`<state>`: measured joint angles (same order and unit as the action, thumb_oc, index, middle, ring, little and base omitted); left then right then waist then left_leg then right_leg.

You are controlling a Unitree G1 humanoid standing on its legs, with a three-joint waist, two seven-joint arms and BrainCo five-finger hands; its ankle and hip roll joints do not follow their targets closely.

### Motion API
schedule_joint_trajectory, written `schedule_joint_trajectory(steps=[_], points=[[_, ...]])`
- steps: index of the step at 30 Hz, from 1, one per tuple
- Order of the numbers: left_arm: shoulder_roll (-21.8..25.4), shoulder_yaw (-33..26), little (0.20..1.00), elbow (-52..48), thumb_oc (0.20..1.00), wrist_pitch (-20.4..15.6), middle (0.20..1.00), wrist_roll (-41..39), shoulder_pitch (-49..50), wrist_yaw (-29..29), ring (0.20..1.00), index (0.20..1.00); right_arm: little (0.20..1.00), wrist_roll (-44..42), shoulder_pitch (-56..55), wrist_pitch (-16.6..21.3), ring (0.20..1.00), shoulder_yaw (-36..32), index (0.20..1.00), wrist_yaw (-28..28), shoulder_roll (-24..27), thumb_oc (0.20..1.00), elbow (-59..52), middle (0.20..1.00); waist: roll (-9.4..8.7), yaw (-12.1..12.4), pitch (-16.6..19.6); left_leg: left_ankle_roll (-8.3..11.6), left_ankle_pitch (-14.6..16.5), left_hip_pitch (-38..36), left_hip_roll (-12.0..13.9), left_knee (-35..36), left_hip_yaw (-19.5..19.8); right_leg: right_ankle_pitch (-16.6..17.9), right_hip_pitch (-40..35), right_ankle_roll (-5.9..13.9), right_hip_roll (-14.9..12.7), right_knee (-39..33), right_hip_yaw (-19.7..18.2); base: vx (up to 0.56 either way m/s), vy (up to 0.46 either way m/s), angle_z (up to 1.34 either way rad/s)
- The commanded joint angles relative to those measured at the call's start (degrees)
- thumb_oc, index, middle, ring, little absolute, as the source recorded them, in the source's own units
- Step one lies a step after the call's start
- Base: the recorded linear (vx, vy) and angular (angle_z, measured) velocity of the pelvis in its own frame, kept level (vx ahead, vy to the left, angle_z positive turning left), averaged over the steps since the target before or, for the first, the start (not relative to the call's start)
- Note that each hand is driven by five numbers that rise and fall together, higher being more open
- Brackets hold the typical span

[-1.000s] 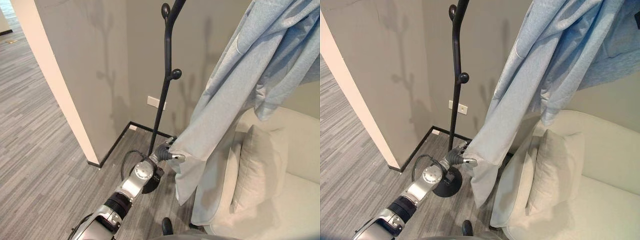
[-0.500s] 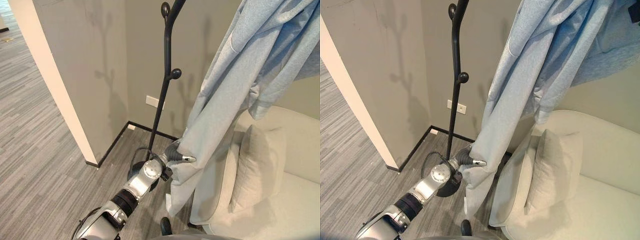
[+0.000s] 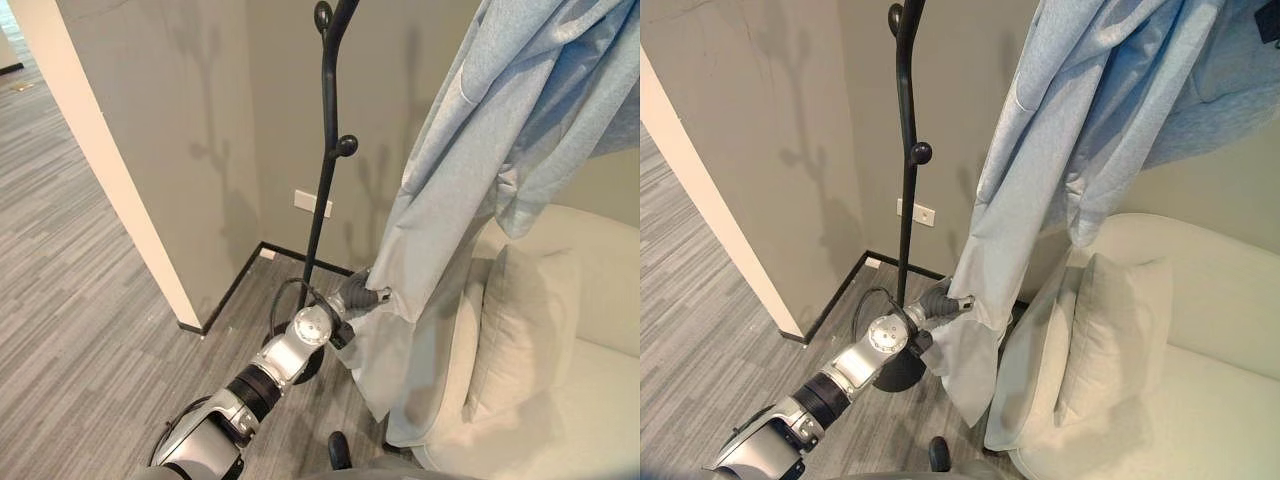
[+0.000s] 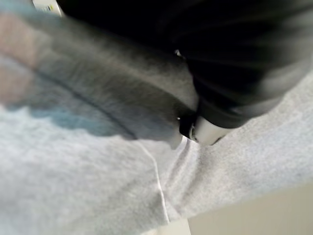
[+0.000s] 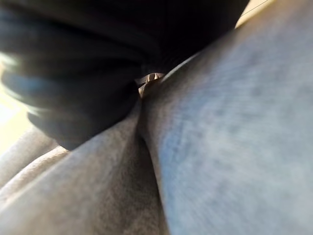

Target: Hang the clothes on the sofa on the clothes rack.

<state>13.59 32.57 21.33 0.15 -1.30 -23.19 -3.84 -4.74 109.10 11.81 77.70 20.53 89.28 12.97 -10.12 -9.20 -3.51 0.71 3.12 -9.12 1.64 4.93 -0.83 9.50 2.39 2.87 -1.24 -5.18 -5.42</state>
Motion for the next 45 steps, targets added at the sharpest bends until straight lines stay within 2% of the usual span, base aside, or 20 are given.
schedule_joint_trajectory(steps=[1, 6, 7, 8, 11, 12, 13, 15, 16, 17, 18, 19, 21, 24, 25, 27, 32, 38, 40, 45], points=[[2.4, -2.3, 0.200, -8.6, 0.200, -3.4, 0.200, -0.1, -4.9, 2.5, 0.200, 0.200, 0.200, -2.9, 8.6, -2.2, 0.200, -2.7, 0.200, 1.9, 4.6, 0.200, 4.3, 0.200, 1.76, 2.0, -1.4, 0.51, 0.7, 1.6, 3.6, 0.1, -0.5, -1.3, -0.8, -0.88, -0.9, 0.2, 2.1, 0.00, 0.000, 0.00], [5.8, -6.0, 0.200, -12.2, 0.200, -3.6, 0.200, 0.9, -4.3, 3.6, 0.200, 0.200, 0.200, -2.5, 2.7, -2.4, 0.200, -7.8, 0.200, 1.2, 6.4, 0.200, 3.5, 0.200, 2.00, 2.5, -1.1, 0.52, 0.6, 1.7, 3.5, 0.1, -0.3, -1.1, -0.9, -0.91, -1.0, 0.2, 2.2, 0.00, 0.000, 0.00], [7.8, -9.9, 0.200, -16.9, 0.200, -3.8, 0.200, 1.2, -3.4, 4.3, 0.200, 0.200, 0.200, -1.9, -2.1, -2.6, 0.200, -11.1, 0.200, 0.5, 8.3, 0.200, 1.7, 0.200, 3.07, 3.1, -1.1, 0.55, 0.3, 1.9, 3.4, 0.1, -0.1, -0.9, -0.9, -0.92, -1.1, 0.2, 2.3, 0.00, 0.000, 0.00], [7.9, -9.9, 0.200, -17.0, 0.200, -3.7, 0.200, 1.2, -3.3, 4.3, 0.200, 0.200, 0.200, -1.8, -3.1, -2.7, 0.200, -12.2, 0.200, 0.5, 8.3, 0.200, 1.6, 0.200, 3.02, 3.0, -1.1, 0.56, 0.3, 1.9, 3.5, 0.1, -0.1, -0.9, -0.9, -0.93, -1.1, 0.2, 2.3, 0.00, 0.000, 0.00], [8.2, -15.9, 0.200, -22.3, 0.200, -3.9, 0.200, 1.3, -1.4, 5.2, 0.200, 0.200, 0.200, -0.8, -12.6, -2.7, 0.200, -21.5, 0.200, 0.1, 9.8, 0.200, -2.2, 0.200, 5.26, 3.5, -1.0, 0.54, -0.2, 2.4, 3.2, 0.1, 0.2, -0.6, -0.7, -0.96, -1.3, 0.2, 2.4, 0.00, 0.000, 0.00], [8.6, -20.8, 0.200, -26.7, 0.200, -4.2, 0.200, 1.4, 0.3, 5.9, 0.200, 0.200, 0.200, -0.3, -22.7, -2.6, 0.200, -32.5, 0.200, 0.3, 8.9, 0.200, -4.7, 0.200, 7.17, 3.3, -0.7, 0.51, -0.3, 2.5, 3.1, 0.1, 0.4, -0.6, -0.6, -0.97, -1.4, 0.2, 2.6, 0.00, 0.000, 0.00], [9.0, -21.0, 0.200, -26.9, 0.200, -4.1, 0.200, 1.4, 0.6, 5.8, 0.200, 0.200, 0.200, 0.0, -26.4, -2.7, 0.200, -36.2, 0.200, 0.4, 8.4, 0.200, -4.9, 0.200, 6.87, 3.0, -0.6, 0.52, -0.3, 2.5, 3.1, 0.1, 0.4, -0.6, -0.6, -0.98, -1.4, 0.2, 2.6, 0.00, 0.000, 0.00], [10.5, -25.7, 0.200, -30.6, 0.200, -4.2, 0.200, 1.2, 2.9, 6.3, 0.200, 0.200, 0.200, 1.6, -47.2, -2.7, 0.200, -57.6, 0.200, 0.8, 4.3, 0.200, -7.4, 0.200, 7.22, 1.8, -0.1, 0.49, -0.5, 2.6, 3.1, 0.1, 0.6, -0.6, -0.6, -1.01, -1.3, 0.2, 2.7, 0.00, 0.005, 0.02], [12.2, -27.2, 0.200, -32.2, 0.200, -4.2, 0.200, 1.1, 3.8, 6.6, 0.200, 0.200, 0.200, 2.5, -60.1, -2.9, 0.200, -70.7, 0.200, 0.7, 1.4, 0.200, -9.5, 0.200, 6.18, 1.5, 0.2, 0.49, -0.6, 2.8, 3.1, 0.1, 0.8, -0.6, -0.5, -1.03, -1.3, 0.2, 2.7, 0.00, 0.014, 0.15], [13.1, -29.4, 0.200, -33.7, 0.200, -4.4, 0.200, 1.0, 4.5, 7.1, 0.200, 0.200, 0.200, 3.6, -67.1, -2.9, 0.200, -78.0, 0.200, 0.9, -1.1, 0.200, -10.9, 0.200, 6.18, 1.3, 0.2, 0.47, -0.7, 2.8, 3.1, 0.1, 0.7, -0.6, -0.5, -1.01, -1.4, 0.2, 2.8, 0.00, 0.010, 0.23], [14.9, -29.9, 0.200, -35.4, 0.200, -4.4, 0.200, 1.2, 4.6, 7.4, 0.200, 0.200, 0.200, 4.4, -79.6, -3.1, 0.200, -90.5, 0.200, 0.6, -4.9, 0.200, -13.6, 0.200, 4.82, 2.0, 0.2, 0.46, -0.8, 2.9, 3.1, 0.1, 0.9, -0.6, -0.5, -1.05, -1.4, 0.2, 2.9, 0.00, 0.012, 0.24], [15.7, -30.2, 0.200, -36.7, 0.200, -4.4, 0.200, 1.0, 4.6, 7.6, 0.200, 0.200, 0.200, 5.5, -88.8, -3.6, 0.200, -99.3, 0.200, 0.1, -8.4, 0.200, -16.1, 0.200, 4.03, 3.3, 0.0, 0.46, -0.9, 2.9, 3.0, 0.1, 1.1, -0.6, -0.5, -1.07, -1.5, 0.2, 2.9, -0.01, 0.007, 0.21], [16.4, -31.5, 0.200, -38.7, 0.200, -4.5, 0.200, 0.6, 4.7, 8.2, 0.200, 0.200, 0.200, 7.2, -96.8, -4.2, 0.200, -106.1, 0.200, -0.9, -12.7, 0.200, -18.9, 0.200, 4.00, 5.0, -0.2, 0.44, -0.6, 2.7, 3.1, 0.1, 1.0, -1.0, -0.8, -1.07, -1.5, 0.3, 3.1, 0.01, 0.012, 0.14], [17.7, -33.9, 0.200, -40.5, 0.200, -4.8, 0.200, 0.4, 5.3, 9.1, 0.200, 0.200, 0.200, 8.3, -99.6, -4.6, 0.200, -108.4, 0.200, -1.5, -17.9, 0.200, -20.8, 0.200, 4.48, 6.0, -0.3, 0.48, -0.7, 2.7, 3.1, 0.1, 1.0, -1.0, -0.8, -1.09, -1.5, 0.3, 3.2, 0.00, 0.010, -0.04], [18.7, -35.4, 0.200, -41.8, 0.200, -5.0, 0.200, 0.4, 5.9, 9.5, 0.200, 0.200, 0.200, 9.4, -100.0, -4.7, 0.200, -108.5, 0.200, -2.2, -22.3, 0.200, -22.9, 0.200, 4.75, 6.4, -0.2, 0.52, -0.9, 2.8, 3.0, 0.1, 1.1, -1.1, -0.8, -1.13, -1.7, 0.4, 3.4, 0.00, 0.000, 0.00], [20.5, -36.4, 0.200, -42.4, 0.200, -5.3, 0.200, 0.3, 5.5, 10.3, 0.200, 0.200, 0.200, 10.9, -99.3, -4.9, 0.200, -107.8, 0.200, -2.7, -26.1, 0.200, -25.3, 0.200, 5.16, 7.1, -0.1, 0.60, -1.1, 2.9, 3.0, 0.1, 1.0, -1.2, -0.8, -1.19, -1.9, 0.4, 3.7, 0.00, 0.000, 0.00], [23.0, -36.5, 0.200, -42.1, 0.200, -5.5, 0.200, 1.0, 3.4, 11.4, 0.200, 0.200, 0.200, 12.3, -96.7, -5.2, 0.200, -104.8, 0.200, -3.5, -29.4, 0.200, -27.4, 0.200, 5.58, 7.6, -0.2, 0.65, -1.3, 2.8, 3.0, 0.1, 1.0, -1.4, -1.0, -1.22, -2.1, 0.5, 4.0, 0.00, 0.000, 0.00], [26.7, -35.5, 0.200, -38.9, 0.200, -5.7, 0.200, 3.9, -3.5, 14.7, 0.200, 0.200, 0.200, 14.6, -90.6, -5.8, 0.200, -99.9, 0.200, -3.2, -28.6, 0.200, -27.3, 0.200, 5.80, 8.1, -0.8, 0.73, -1.7, 2.9, 2.8, 0.1, 1.0, -1.5, -1.3, -1.19, -2.5, 0.4, 4.3, 0.00, 0.003, 0.01], [28.4, -34.2, 0.200, -36.3, 0.200, -5.5, 0.200, 6.0, -8.3, 16.9, 0.200, 0.200, 0.200, 15.3, -86.1, -6.3, 0.200, -98.3, 0.200, -1.4, -27.7, 0.200, -25.7, 0.200, 5.97, 8.3, -1.2, 0.69, -1.6, 2.8, 2.7, 0.1, 1.0, -1.7, -1.6, -1.16, -2.5, 0.4, 4.4, 0.00, 0.000, 0.00], [32.2, -32.9, 0.200, -31.9, 0.200, -5.2, 0.200, 7.3, -17.3, 21.2, 0.200, 0.200, 0.200, 16.7, -78.9, -8.2, 0.200, -95.0, 0.200, 2.0, -23.5, 0.200, -18.7, 0.200, 6.34, 8.8, -1.3, 0.65, -1.3, 2.5, 2.7, 0.1, 1.0, -2.4, -2.3, -0.98, -2.4, 0.2, 4.6, 0.02, 0.006, 0.01]])
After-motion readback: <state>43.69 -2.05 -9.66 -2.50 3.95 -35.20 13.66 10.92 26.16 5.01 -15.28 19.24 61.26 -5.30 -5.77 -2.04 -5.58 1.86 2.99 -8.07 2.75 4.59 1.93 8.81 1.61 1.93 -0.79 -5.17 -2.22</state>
